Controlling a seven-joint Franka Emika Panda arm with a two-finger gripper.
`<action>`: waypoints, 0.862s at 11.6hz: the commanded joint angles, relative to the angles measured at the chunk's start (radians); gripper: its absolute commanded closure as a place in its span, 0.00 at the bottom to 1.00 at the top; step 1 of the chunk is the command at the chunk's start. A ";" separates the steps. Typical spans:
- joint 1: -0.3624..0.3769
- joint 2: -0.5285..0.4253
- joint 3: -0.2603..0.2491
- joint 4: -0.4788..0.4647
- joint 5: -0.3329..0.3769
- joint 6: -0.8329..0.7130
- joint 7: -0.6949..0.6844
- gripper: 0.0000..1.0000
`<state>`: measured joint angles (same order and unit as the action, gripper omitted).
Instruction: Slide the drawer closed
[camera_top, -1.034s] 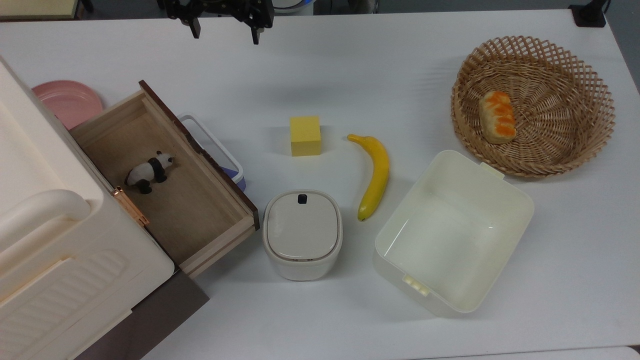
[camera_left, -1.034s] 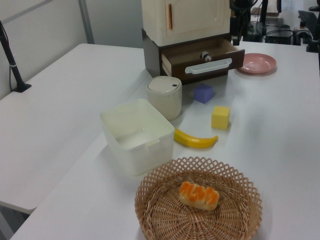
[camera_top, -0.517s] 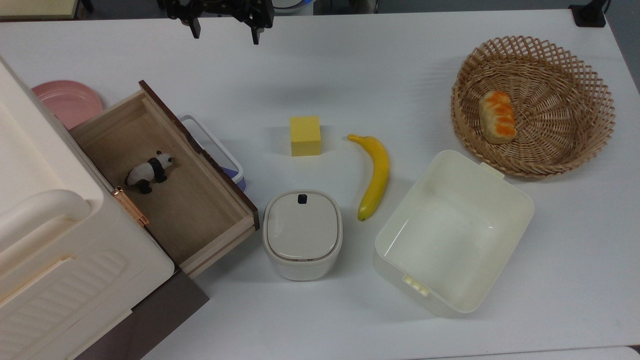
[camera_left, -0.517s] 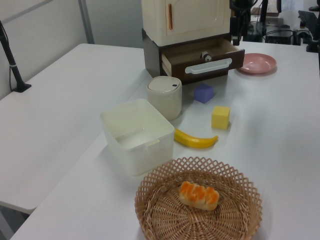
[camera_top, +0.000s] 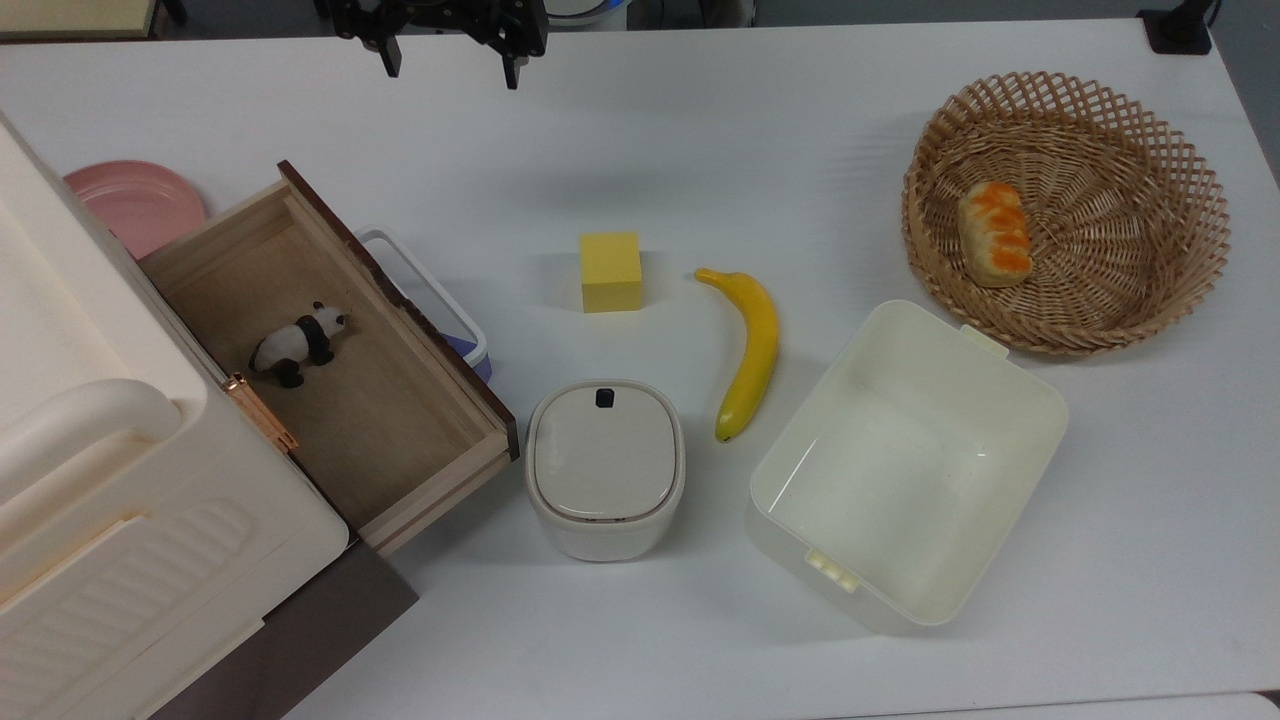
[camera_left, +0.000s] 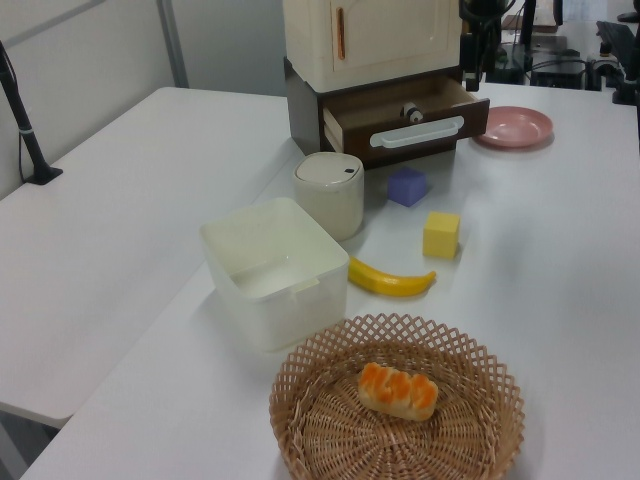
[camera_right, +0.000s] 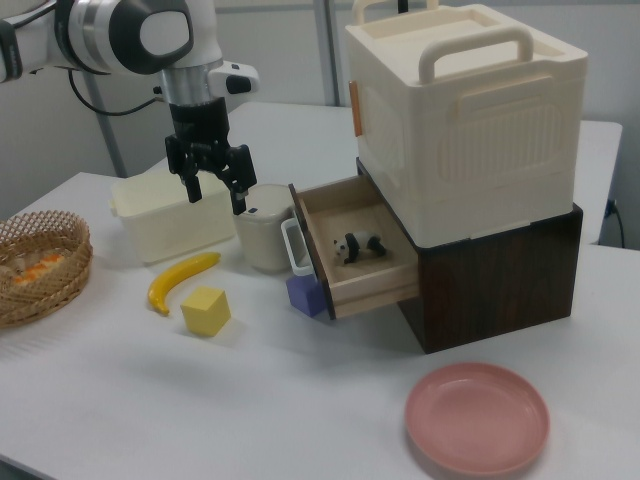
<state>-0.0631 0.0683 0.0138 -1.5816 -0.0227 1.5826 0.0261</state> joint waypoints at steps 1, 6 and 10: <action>0.019 -0.013 -0.006 -0.026 -0.014 0.005 -0.005 0.00; 0.037 0.007 -0.006 -0.021 -0.016 0.008 0.006 0.00; 0.057 0.039 -0.006 -0.015 -0.017 0.025 0.121 0.01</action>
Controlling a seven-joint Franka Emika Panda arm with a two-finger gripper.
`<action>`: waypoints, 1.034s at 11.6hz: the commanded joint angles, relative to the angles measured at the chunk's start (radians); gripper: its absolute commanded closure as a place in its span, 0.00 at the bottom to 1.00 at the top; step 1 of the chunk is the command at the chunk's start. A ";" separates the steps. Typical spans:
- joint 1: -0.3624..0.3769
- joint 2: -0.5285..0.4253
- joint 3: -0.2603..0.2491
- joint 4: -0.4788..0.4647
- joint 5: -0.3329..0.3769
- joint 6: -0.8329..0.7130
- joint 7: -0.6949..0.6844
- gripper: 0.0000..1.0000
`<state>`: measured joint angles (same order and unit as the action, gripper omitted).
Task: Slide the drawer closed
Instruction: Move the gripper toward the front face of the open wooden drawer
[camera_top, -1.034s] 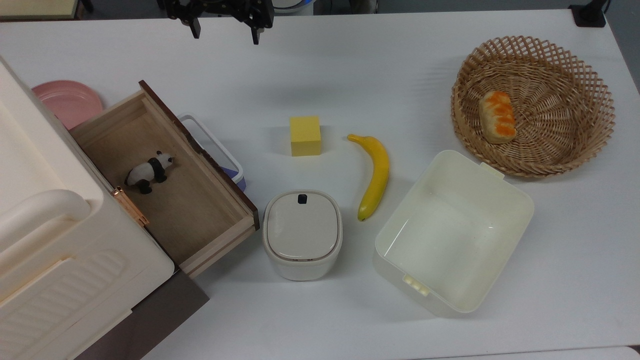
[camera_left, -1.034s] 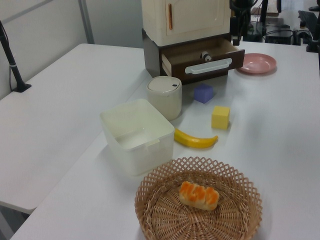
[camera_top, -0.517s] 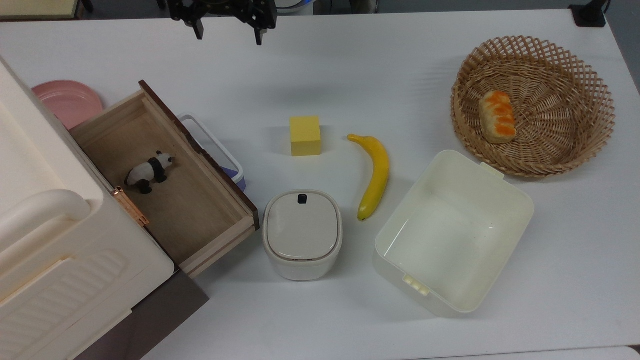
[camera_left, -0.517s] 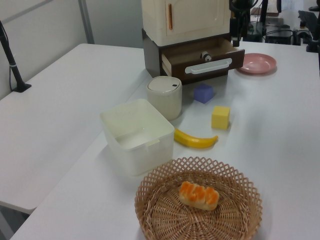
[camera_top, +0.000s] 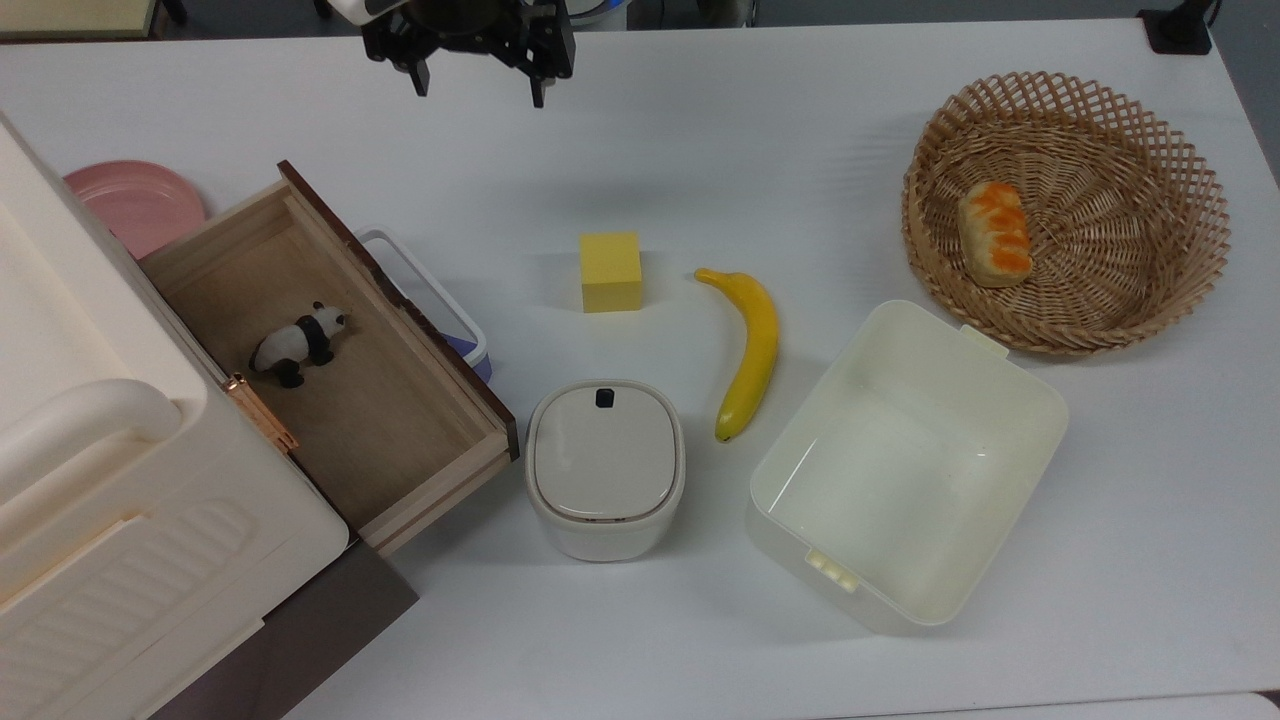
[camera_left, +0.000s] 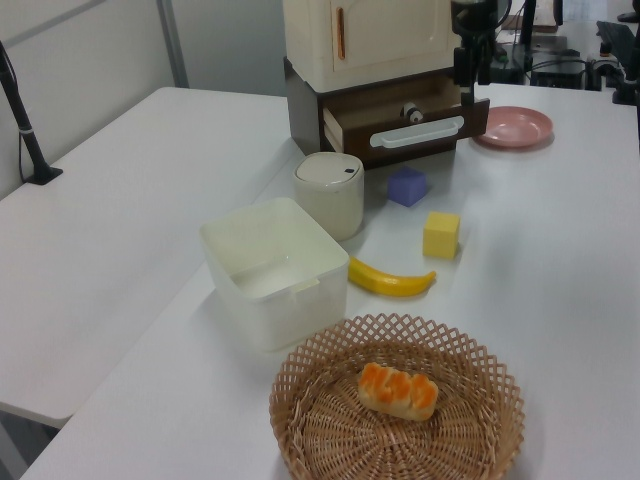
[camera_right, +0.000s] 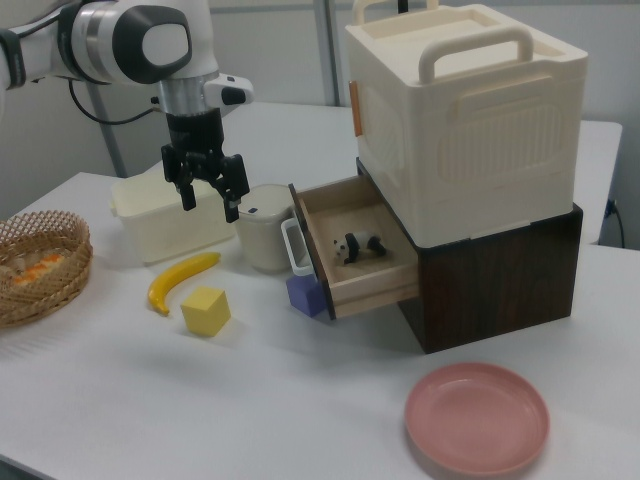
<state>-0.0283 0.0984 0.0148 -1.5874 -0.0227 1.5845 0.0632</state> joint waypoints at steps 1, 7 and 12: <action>0.022 0.011 -0.007 -0.006 -0.016 0.028 0.171 0.10; 0.076 0.024 -0.018 -0.016 -0.031 0.087 0.898 0.19; 0.077 0.092 -0.018 -0.019 -0.063 0.208 0.920 0.49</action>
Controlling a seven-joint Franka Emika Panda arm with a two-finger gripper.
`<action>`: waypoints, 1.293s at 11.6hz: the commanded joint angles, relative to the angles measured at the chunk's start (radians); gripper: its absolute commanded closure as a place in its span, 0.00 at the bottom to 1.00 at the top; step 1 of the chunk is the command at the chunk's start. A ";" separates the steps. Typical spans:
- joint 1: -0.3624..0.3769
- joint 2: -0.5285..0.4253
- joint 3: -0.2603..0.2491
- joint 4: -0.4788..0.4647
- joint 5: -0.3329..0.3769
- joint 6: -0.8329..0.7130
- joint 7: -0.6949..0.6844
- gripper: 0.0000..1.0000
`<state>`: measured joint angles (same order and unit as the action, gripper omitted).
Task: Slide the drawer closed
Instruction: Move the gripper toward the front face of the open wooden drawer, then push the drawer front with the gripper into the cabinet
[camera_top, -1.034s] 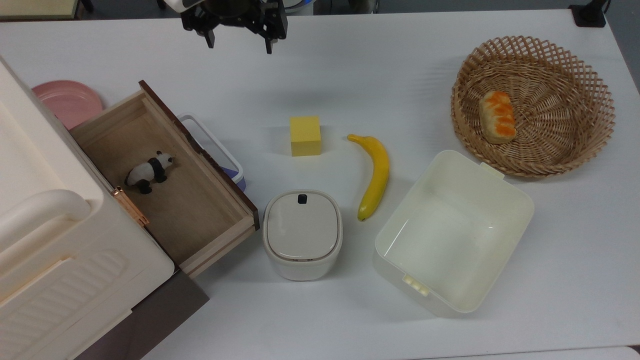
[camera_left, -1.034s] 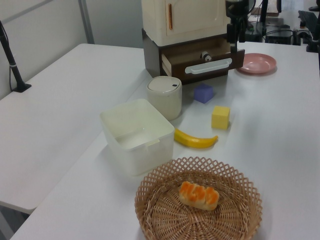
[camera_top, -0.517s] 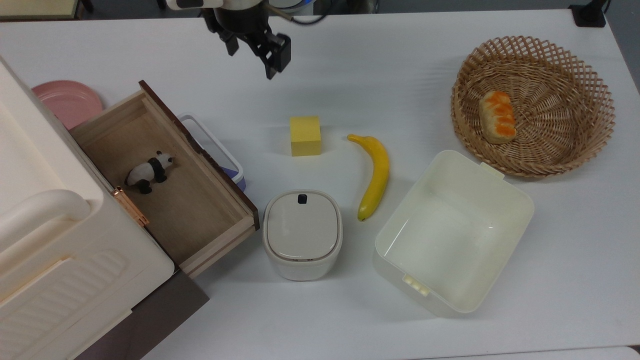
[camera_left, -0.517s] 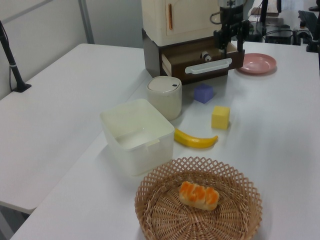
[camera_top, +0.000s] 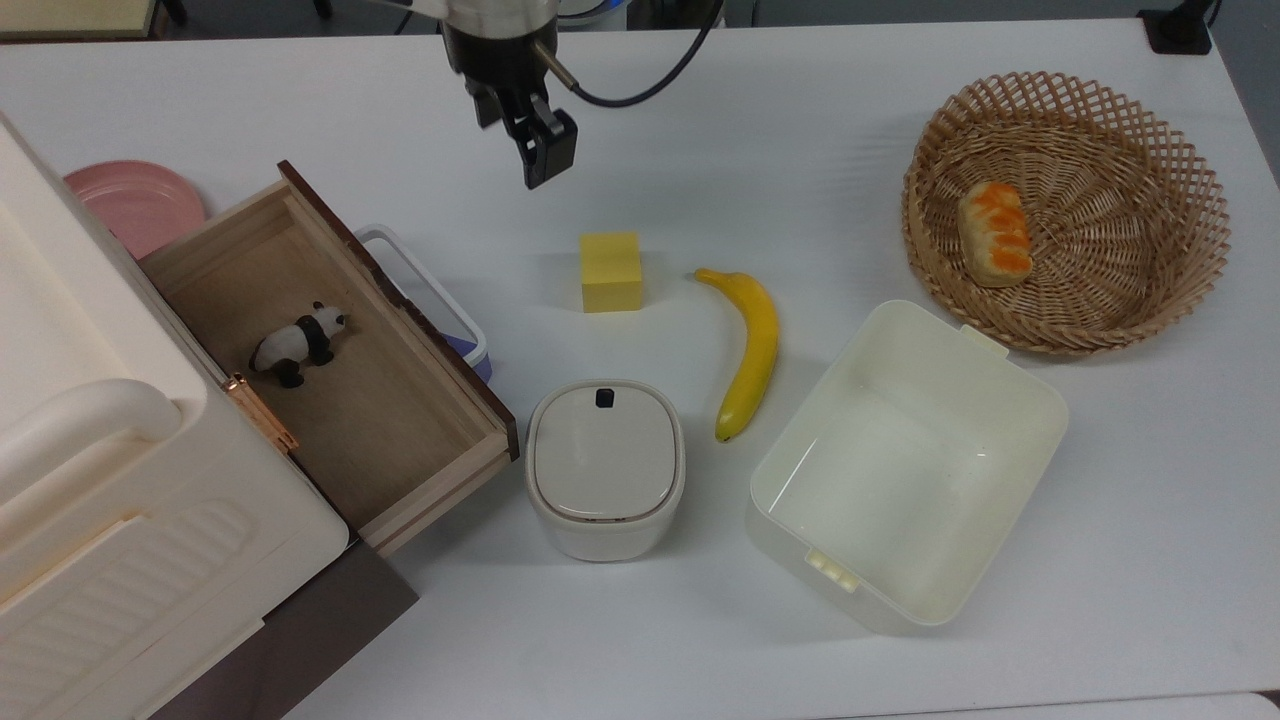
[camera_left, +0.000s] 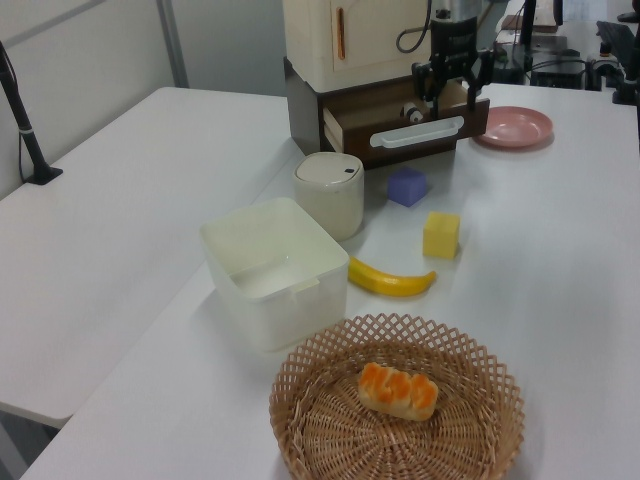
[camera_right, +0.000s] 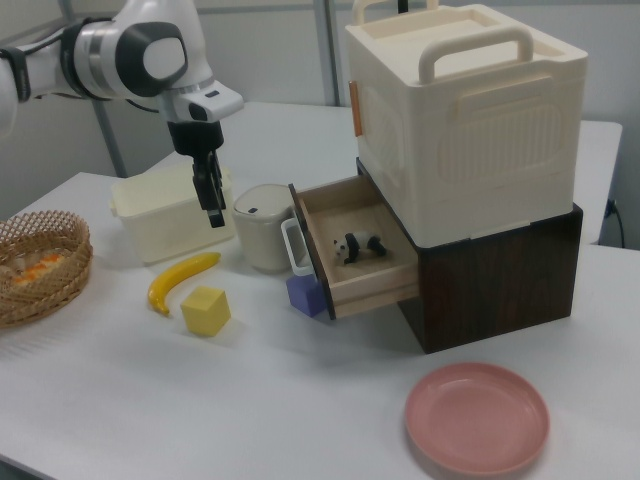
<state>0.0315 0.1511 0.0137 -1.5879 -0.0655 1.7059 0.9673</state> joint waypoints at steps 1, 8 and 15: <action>0.013 0.074 -0.020 -0.015 -0.020 0.131 0.014 0.56; -0.016 0.209 -0.057 -0.001 -0.039 0.371 0.014 0.73; -0.099 0.294 -0.104 0.064 -0.109 0.599 -0.047 0.77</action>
<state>-0.0600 0.4000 -0.0580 -1.5747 -0.1414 2.2159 0.9412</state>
